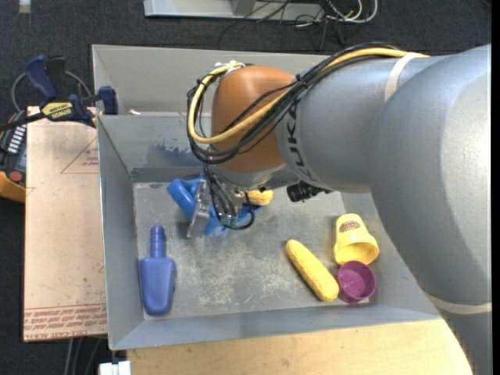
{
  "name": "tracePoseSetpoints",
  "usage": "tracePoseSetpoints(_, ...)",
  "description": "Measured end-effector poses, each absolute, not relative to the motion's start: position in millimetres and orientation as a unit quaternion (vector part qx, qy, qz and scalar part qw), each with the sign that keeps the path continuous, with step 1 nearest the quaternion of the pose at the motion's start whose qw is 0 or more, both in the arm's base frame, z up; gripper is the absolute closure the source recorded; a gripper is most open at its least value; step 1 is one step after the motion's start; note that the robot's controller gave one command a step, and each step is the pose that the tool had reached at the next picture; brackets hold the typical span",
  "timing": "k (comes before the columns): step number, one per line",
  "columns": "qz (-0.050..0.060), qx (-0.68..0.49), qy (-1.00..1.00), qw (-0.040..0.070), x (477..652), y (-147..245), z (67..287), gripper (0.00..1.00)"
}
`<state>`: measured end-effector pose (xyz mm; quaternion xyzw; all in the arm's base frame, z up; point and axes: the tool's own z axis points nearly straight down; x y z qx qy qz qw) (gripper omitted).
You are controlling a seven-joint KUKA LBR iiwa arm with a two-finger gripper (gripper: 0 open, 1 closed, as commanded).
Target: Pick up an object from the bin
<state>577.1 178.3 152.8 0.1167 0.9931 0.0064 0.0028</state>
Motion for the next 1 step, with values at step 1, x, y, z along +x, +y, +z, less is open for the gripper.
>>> tracePoseSetpoints(1,0.003,0.110,0.994,-0.004,567.0,176.6,219.0,1.00)
